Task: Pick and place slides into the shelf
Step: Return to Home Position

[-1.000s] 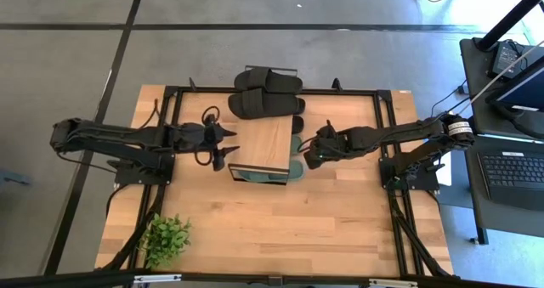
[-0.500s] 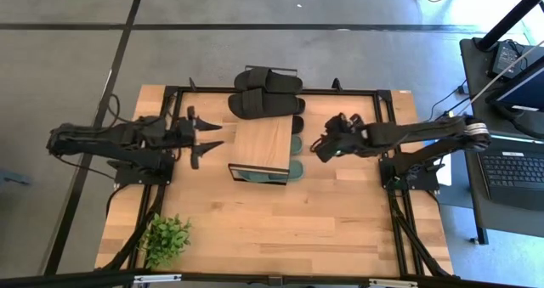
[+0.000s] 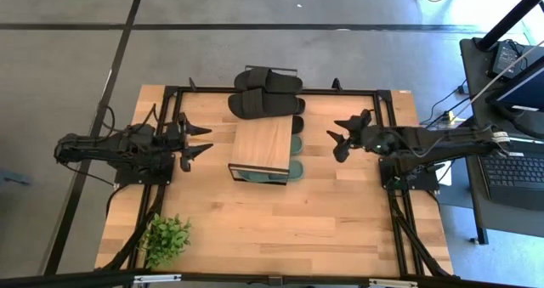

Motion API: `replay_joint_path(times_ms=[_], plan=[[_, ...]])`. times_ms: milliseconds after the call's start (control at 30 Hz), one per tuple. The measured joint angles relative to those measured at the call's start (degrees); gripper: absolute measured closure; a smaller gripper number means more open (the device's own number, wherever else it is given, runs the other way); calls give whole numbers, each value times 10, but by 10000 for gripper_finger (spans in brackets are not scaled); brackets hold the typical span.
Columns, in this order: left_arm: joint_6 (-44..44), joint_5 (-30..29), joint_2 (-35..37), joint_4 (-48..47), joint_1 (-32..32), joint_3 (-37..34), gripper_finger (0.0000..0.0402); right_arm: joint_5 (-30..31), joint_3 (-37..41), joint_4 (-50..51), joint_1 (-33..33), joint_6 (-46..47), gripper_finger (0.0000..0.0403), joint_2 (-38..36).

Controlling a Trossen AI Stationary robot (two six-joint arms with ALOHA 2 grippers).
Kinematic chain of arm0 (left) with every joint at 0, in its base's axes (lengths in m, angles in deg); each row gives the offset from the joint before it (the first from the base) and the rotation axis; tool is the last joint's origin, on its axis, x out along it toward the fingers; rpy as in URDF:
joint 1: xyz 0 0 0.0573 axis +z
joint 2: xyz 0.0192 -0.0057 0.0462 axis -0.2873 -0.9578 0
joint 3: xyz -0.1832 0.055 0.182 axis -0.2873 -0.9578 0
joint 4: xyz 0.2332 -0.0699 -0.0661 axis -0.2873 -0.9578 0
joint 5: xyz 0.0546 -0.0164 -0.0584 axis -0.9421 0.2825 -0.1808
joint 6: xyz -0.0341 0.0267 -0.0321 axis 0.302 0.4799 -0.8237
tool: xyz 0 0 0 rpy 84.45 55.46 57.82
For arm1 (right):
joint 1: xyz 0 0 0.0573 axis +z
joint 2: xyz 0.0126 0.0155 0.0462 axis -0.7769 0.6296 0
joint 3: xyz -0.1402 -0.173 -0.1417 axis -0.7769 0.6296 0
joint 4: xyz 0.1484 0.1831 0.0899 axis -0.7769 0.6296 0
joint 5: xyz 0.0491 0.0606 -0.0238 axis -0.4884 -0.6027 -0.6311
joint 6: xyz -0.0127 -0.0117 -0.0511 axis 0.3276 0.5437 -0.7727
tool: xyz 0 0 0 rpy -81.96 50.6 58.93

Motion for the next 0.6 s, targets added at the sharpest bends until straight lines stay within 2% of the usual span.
replay_joint_path(times_ms=[267, 600], plan=[[0, 0, 41, 1, 18, -43, 185, -8, 160, -155, -8, -46, 199, -155], [-15, -5, 114, 0, 50, -103, 185, -18, 278, -199, -8, -45, 198, -308]])
